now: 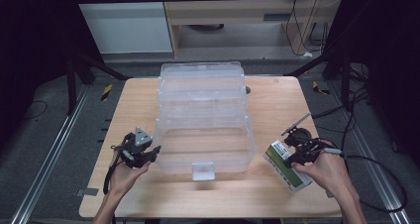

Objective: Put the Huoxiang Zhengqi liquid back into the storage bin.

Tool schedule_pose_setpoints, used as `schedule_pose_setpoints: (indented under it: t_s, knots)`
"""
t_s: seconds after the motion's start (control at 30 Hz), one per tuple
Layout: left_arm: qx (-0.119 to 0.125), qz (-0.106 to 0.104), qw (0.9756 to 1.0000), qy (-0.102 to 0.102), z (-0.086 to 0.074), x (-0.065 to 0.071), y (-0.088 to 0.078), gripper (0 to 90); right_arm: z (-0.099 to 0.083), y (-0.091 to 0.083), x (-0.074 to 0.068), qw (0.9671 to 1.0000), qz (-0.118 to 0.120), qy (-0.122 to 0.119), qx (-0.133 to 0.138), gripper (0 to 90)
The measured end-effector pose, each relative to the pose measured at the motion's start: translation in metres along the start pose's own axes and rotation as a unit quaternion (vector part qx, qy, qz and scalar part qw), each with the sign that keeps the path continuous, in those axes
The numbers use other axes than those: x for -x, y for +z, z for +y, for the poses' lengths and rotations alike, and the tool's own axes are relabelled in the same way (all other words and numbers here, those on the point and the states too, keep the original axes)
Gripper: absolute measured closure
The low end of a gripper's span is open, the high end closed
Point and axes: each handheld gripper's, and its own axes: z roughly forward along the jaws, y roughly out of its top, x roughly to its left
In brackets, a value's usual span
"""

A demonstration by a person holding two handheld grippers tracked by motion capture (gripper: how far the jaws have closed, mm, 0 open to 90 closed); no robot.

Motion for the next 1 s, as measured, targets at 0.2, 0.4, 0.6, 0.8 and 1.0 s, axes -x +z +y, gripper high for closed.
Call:
schedule_pose_setpoints:
  t_s: [0.2, 0.4, 0.6, 0.8, 1.0]
  knots:
    - [-0.001, 0.000, 1.0000, 0.001, 0.000, 0.000, 0.000, 59.8, 0.007, -0.017, 0.000, 0.9997, -0.009, -0.004, 0.021, 63.9]
    - [-0.001, 0.000, 1.0000, 0.001, 0.000, 0.000, 0.000, 59.8, 0.013, -0.030, -0.002, 0.9992, -0.012, -0.017, 0.035, 63.9]
    - [-0.001, -0.001, 1.0000, 0.002, 0.000, 0.000, 0.001, 59.8, 0.021, -0.046, -0.002, 0.9980, -0.011, -0.027, 0.056, 64.0]
    - [-0.003, -0.002, 1.0000, 0.003, 0.000, 0.000, 0.001, 59.8, 0.031, -0.060, 0.000, 0.9965, -0.017, -0.030, 0.076, 64.0]
    - [-0.004, -0.003, 1.0000, 0.002, 0.000, 0.000, 0.001, 59.8, 0.040, -0.072, -0.002, 0.9948, -0.017, -0.034, 0.095, 64.0]
